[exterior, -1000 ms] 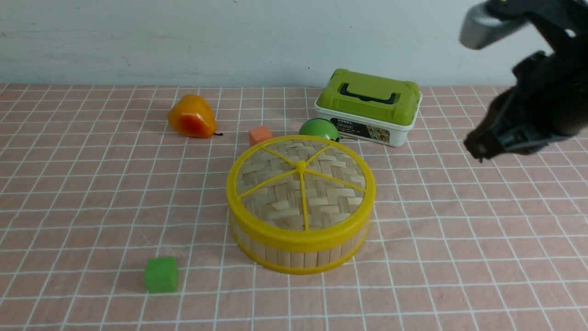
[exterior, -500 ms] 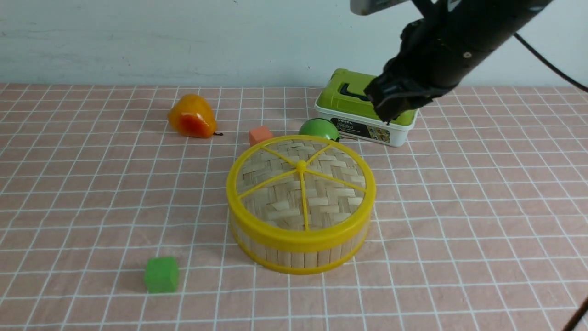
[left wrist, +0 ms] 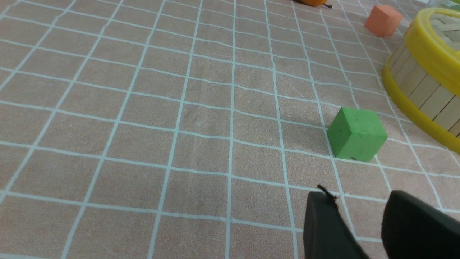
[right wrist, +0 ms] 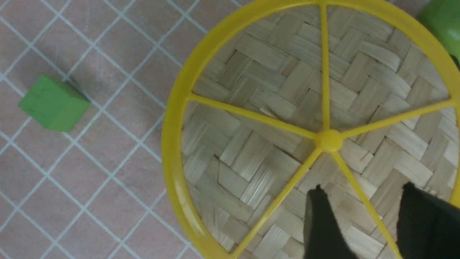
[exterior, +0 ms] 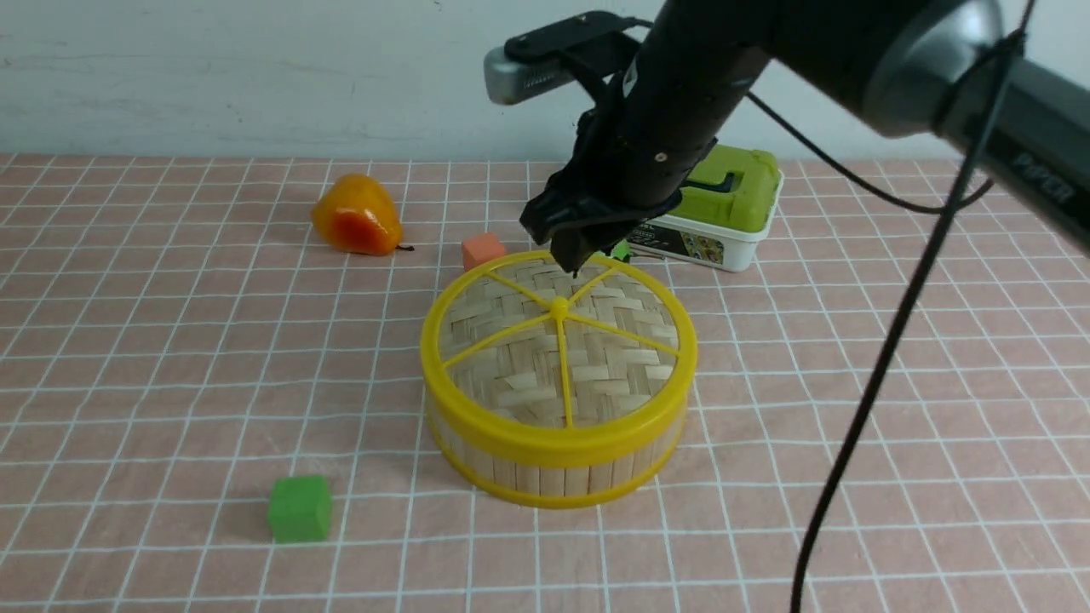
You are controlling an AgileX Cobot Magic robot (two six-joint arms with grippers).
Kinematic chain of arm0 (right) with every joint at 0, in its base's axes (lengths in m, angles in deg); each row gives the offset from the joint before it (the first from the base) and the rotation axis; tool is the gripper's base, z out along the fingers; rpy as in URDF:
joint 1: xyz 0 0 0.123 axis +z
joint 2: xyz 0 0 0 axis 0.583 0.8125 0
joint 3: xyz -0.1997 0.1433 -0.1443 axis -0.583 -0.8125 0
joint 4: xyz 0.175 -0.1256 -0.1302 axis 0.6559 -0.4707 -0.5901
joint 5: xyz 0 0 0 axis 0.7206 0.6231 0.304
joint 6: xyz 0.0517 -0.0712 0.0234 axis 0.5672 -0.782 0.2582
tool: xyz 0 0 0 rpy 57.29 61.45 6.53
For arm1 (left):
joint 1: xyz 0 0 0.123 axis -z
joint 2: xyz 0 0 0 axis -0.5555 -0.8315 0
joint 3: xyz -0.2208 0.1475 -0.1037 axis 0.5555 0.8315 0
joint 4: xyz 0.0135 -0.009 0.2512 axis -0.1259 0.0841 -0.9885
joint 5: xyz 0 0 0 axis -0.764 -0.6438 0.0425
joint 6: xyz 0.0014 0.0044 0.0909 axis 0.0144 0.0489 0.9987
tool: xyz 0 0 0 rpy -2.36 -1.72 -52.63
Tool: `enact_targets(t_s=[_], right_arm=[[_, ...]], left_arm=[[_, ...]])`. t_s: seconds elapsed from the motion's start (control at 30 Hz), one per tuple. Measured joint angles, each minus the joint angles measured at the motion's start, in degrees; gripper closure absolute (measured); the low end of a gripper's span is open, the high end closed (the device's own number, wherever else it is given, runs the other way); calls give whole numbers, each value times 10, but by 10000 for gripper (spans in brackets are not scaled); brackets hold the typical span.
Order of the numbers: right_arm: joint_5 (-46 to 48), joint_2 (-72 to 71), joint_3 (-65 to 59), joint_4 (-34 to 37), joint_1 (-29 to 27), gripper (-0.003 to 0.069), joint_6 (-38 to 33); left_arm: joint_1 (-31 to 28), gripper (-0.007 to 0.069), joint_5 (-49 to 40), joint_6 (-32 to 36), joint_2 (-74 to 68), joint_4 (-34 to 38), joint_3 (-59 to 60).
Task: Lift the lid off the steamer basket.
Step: Use the right arm to lift the lid of the steamer
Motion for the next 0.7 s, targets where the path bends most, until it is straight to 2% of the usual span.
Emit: enact_targets(t_s=[0.13,0.33,0.7], right_arm=[[-8,38,24,-9,0,270,8],[-40,73,28,-9,0,263,13],[-55,100,28,-17,0,379,53]], left_arm=[[0,385,0,0,0,0,0],[0,385,0,0,0,0,0],[0,385,0,0,0,-1,0]])
